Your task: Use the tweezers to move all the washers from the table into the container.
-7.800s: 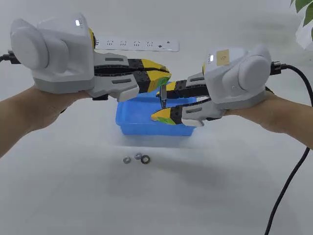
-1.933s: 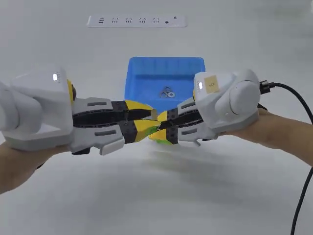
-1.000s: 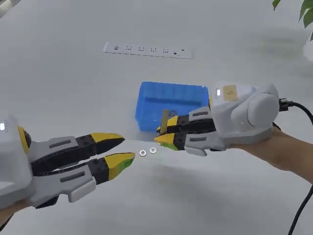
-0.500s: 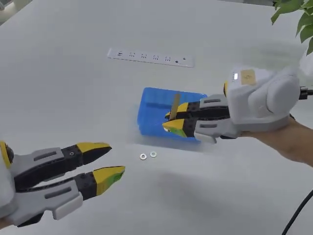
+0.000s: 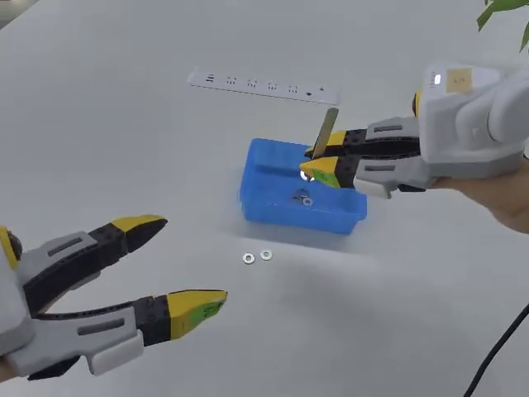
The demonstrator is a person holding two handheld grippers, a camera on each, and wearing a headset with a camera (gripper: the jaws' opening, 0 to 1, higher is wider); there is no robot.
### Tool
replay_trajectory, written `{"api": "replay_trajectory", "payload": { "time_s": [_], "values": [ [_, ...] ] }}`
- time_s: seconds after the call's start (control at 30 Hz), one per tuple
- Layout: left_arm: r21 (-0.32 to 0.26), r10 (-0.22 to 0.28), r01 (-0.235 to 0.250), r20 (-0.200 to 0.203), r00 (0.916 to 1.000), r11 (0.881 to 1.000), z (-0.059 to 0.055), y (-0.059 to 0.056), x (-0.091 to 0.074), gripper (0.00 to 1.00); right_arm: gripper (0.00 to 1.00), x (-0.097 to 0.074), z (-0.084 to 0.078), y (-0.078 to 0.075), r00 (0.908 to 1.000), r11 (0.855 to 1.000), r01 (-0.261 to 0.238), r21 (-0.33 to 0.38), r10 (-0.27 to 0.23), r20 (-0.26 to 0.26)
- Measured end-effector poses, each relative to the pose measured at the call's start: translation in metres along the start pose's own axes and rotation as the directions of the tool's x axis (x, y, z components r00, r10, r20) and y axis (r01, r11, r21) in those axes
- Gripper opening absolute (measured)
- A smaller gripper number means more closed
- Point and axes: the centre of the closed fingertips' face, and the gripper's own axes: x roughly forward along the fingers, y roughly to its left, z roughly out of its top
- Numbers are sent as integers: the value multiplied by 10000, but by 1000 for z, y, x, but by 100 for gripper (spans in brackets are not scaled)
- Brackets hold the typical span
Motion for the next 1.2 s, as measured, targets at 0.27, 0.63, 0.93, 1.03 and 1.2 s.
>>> {"api": "replay_trajectory", "payload": {
  "time_s": [0.27,0.63,0.93,1.03,1.2],
  "values": [
    [118,-150,154,-364,9992,9998,-10,-2,7,83,9,17,-27,-17,9987,9997,48,254,-35,-516],
    [388,-412,439,-678,9968,9983,-11,-4,13,97,10,34,-62,-26,9950,9983,-141,566,195,-976],
    [904,-387,437,-563,9977,9949,-1,-6,21,99,10,38,-74,-27,9951,9971,-172,739,242,-955],
    [1011,-290,361,-701,9971,9942,-2,-3,25,99,10,36,-76,-28,9957,9966,-143,811,217,-904],
    [915,-505,566,-682,9964,9942,-1,-8,28,99,10,35,-76,-29,9969,9946,-152,1031,230,-749]
  ]
}}
